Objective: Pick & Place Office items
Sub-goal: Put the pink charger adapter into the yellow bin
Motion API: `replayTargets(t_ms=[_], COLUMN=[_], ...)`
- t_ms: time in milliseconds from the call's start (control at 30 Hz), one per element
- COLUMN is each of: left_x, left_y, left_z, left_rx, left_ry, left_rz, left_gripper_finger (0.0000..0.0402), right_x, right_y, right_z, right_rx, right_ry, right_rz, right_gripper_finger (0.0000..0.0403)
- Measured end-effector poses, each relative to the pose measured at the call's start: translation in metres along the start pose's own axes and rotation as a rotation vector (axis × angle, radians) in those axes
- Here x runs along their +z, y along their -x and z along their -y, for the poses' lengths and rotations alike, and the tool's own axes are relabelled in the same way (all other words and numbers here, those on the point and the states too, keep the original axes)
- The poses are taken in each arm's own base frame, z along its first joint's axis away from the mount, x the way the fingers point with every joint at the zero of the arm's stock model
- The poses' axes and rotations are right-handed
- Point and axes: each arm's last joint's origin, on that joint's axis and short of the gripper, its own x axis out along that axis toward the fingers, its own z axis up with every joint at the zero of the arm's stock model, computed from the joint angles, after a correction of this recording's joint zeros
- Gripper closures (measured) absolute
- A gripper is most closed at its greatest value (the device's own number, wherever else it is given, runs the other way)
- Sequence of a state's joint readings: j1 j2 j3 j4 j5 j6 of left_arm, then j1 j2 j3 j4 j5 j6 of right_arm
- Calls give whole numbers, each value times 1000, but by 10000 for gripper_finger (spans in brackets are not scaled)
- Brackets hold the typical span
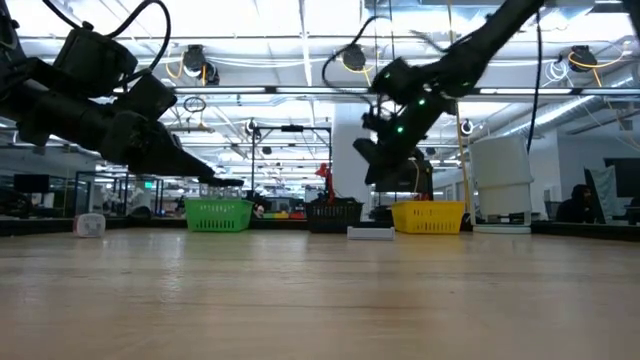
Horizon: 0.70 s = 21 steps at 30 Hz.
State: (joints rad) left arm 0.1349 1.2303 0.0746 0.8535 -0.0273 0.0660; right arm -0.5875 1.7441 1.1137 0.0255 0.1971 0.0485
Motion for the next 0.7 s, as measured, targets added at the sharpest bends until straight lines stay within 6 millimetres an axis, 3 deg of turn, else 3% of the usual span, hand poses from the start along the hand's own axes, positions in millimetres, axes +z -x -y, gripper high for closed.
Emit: replayTargets(t_ms=[200,300,400,500,600,700], left_x=[16,29,36,45,50,63], left_y=[-3,-12,-21,-23,-18,-10], left_z=[2,3,6,15,28,38], left_rx=[-106,-144,-164,-192,-203,-145], left_ry=[14,65,94,1,-107,-131], left_rz=[113,94,-82,-300,-517,-670], left_gripper_finger=[371,371,371,384,397,381], right_x=[-46,-71,-86,-93,-96,-98], right_y=[47,71,95,113,127,135], right_z=[-36,-44,-43,-37,-31,-27], right_rx=[111,190,239,259,269,279], right_ry=[19,-6,-32,-47,-66,-93], right_rz=[311,485,631,708,755,779], right_gripper_finger=[403,403,403,403,403,403])
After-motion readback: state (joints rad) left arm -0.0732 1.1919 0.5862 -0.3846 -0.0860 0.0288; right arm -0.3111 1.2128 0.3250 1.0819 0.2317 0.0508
